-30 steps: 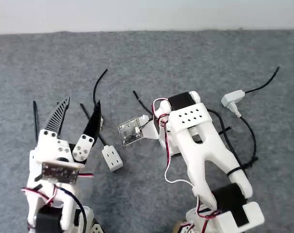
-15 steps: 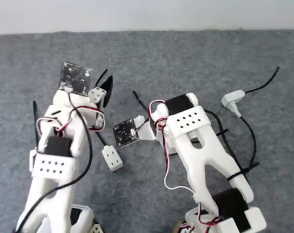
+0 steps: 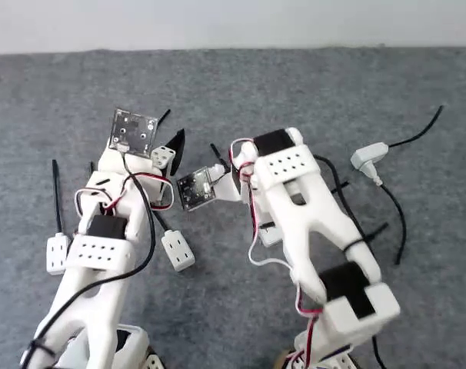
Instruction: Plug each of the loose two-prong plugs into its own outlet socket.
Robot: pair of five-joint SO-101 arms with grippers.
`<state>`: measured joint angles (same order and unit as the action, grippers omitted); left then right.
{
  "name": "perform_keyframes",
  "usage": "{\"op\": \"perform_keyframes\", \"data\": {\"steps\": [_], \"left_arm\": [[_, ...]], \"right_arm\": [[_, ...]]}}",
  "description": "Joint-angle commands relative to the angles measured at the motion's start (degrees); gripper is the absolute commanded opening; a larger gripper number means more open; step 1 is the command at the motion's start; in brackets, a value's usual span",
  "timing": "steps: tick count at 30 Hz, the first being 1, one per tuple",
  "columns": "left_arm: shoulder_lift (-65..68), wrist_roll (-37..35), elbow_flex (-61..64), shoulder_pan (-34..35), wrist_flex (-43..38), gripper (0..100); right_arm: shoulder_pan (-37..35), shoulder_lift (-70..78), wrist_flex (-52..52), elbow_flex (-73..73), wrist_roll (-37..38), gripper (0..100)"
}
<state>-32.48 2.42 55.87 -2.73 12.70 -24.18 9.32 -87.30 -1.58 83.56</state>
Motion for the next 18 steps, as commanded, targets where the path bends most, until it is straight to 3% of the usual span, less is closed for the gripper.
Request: {"op": "perform_keyframes", "data": {"steps": [1, 6, 18], "left_arm": [[2.6, -0.7, -0.7, -0.1, -2.6, 23], [2.8, -0.6, -0.8, -0.1, -3.5, 23], [2.8, 0.8, 2.2, -0.3, -8.1, 23]], "right_arm": [[0.8, 2.6, -4.1, 4.0, 3.6, 0.9], [3.6, 2.7, -6.1, 4.5, 9.1, 0.9], [4.8, 3.8, -6.7, 9.7, 9.0, 0.9]]}}
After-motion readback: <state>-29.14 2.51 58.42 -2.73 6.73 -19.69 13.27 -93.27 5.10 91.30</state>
